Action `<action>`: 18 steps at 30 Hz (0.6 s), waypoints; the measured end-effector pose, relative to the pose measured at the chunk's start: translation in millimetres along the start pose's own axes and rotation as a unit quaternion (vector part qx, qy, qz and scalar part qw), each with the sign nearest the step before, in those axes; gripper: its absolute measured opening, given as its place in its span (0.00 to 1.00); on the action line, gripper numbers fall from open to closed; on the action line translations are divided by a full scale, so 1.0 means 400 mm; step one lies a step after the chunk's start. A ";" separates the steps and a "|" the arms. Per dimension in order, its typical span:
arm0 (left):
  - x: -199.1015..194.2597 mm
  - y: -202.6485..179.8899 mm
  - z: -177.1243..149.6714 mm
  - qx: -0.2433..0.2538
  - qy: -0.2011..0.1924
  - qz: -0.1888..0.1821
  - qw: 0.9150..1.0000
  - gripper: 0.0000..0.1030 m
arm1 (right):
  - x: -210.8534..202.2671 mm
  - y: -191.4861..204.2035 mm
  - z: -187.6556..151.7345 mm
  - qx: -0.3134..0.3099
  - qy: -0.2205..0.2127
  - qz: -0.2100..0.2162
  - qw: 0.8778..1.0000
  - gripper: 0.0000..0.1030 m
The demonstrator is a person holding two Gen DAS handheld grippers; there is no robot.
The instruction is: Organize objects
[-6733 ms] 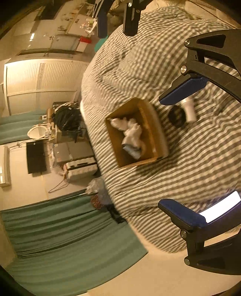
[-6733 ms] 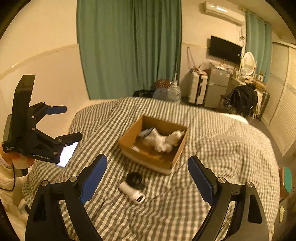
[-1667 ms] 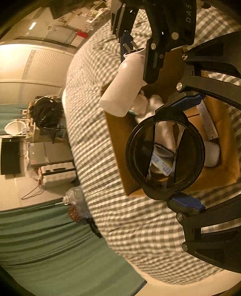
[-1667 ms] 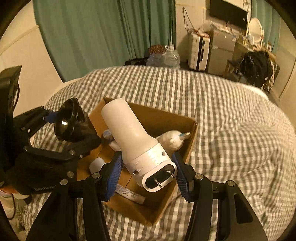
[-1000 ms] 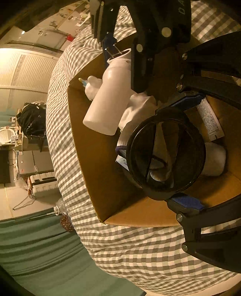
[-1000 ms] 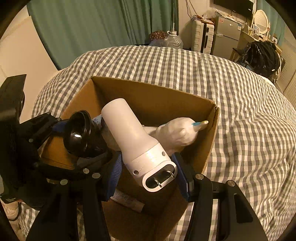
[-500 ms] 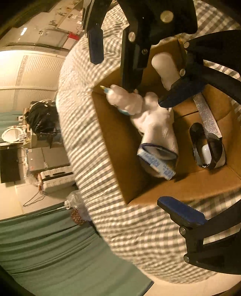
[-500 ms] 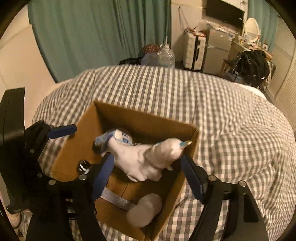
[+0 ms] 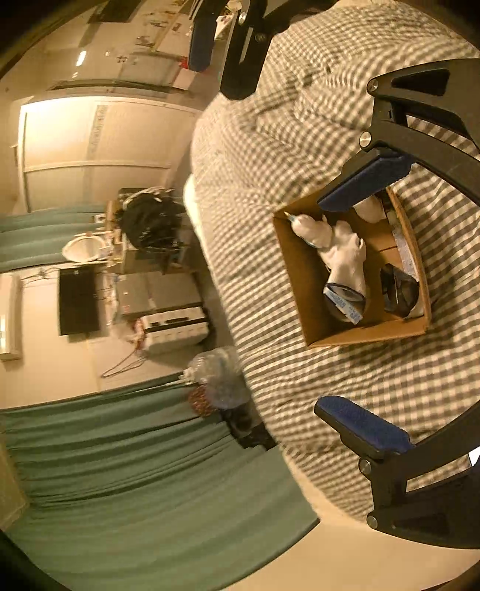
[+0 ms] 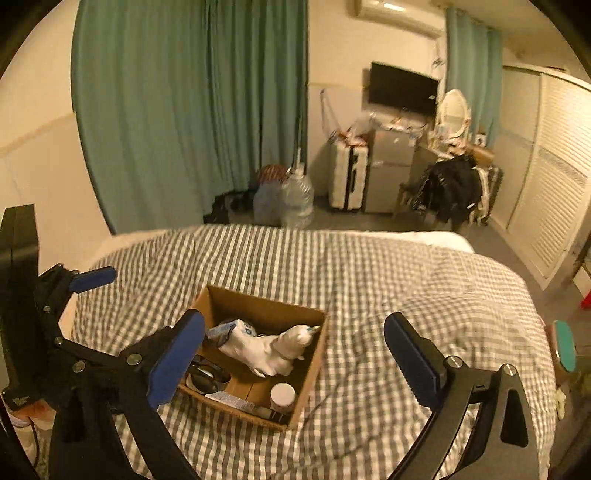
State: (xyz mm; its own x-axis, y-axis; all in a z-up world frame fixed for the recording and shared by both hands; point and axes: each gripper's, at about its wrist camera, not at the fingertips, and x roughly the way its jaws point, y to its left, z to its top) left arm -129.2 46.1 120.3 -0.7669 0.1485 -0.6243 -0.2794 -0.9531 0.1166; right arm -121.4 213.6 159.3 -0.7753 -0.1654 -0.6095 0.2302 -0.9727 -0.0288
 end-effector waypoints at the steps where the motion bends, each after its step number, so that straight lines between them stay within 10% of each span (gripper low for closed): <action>1: -0.028 -0.003 0.001 0.001 -0.008 0.002 1.000 1.00 | -0.038 -0.004 0.000 0.002 -0.008 -0.003 1.000 0.96; 18: -0.331 -0.050 -0.150 -0.028 -0.107 0.011 0.994 1.00 | -0.395 0.045 -0.195 -0.001 -0.128 -0.043 0.991 0.99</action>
State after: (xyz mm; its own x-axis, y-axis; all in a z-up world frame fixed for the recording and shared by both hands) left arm 12.7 29.6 154.4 -0.8795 0.1736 -0.4432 -0.2325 -0.9691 0.0819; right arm 51.1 235.1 193.3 -0.9156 -0.1188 -0.3842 0.1588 -0.9845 -0.0739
